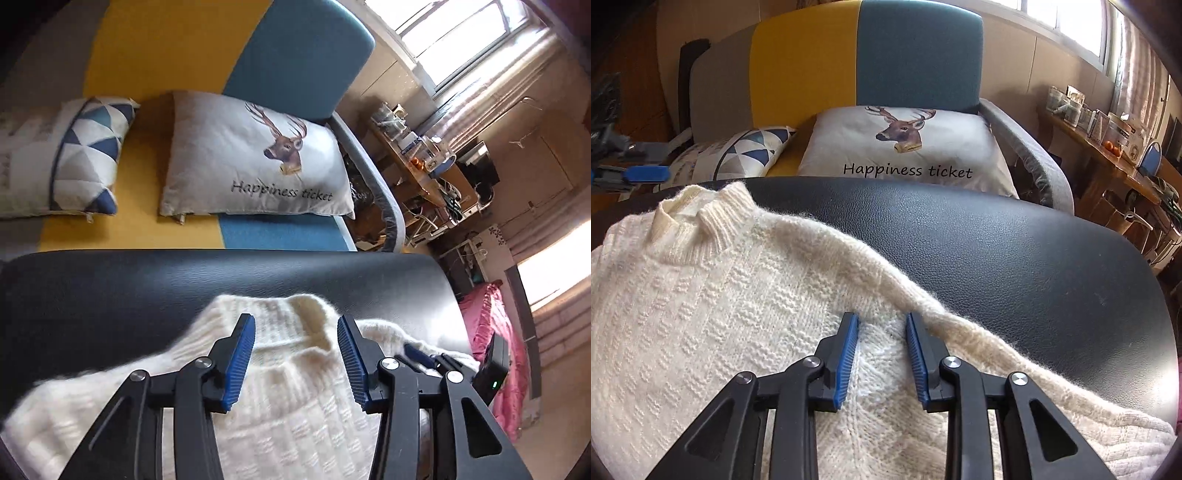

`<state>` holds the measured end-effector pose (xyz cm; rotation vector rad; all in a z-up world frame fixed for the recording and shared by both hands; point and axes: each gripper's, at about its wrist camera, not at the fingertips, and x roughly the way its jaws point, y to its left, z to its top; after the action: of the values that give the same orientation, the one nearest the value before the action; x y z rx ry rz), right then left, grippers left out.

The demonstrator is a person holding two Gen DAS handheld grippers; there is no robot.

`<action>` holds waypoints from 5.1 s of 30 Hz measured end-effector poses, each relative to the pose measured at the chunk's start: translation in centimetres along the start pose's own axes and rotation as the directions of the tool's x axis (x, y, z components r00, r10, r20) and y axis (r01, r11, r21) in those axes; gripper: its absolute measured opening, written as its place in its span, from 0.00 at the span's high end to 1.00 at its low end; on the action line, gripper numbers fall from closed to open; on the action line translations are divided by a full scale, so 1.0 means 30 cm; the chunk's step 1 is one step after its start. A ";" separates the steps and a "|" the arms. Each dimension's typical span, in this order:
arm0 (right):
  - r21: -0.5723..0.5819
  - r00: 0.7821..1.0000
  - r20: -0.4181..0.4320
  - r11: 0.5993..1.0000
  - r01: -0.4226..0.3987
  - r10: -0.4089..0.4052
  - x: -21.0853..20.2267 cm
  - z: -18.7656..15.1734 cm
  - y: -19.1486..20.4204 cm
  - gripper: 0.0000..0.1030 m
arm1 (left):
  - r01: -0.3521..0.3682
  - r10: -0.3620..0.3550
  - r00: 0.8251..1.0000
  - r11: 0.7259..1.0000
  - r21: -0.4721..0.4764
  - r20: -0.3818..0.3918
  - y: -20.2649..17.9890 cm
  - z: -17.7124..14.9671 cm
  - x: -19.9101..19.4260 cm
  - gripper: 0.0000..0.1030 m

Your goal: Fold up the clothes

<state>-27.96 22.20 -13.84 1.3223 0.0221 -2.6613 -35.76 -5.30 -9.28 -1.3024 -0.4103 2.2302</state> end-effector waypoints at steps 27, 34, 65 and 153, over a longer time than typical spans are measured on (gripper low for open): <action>0.474 0.635 -0.154 0.621 -0.624 0.757 0.542 0.392 0.530 0.71 | -0.092 0.089 0.996 0.989 0.114 0.029 0.117 -0.350 -0.005 0.54; 0.516 0.647 -0.132 0.609 -0.602 0.751 0.569 0.388 0.474 0.83 | -0.102 0.099 0.995 0.988 0.114 0.032 0.098 -0.340 -0.017 0.54; 0.115 0.912 -0.107 0.916 -0.385 0.397 0.100 0.132 0.311 0.73 | -0.290 0.288 0.953 0.957 0.004 0.097 0.165 -0.243 -0.199 0.52; 0.330 0.994 0.102 0.944 0.005 -0.041 -0.439 -0.419 -0.460 0.94 | 0.290 -0.319 0.884 0.948 -0.133 -0.342 -0.809 -0.443 0.244 0.26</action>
<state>-12.41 38.83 -11.87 1.2651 -0.4442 -2.8422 -20.26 18.77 -8.91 -1.5324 -0.5265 1.6872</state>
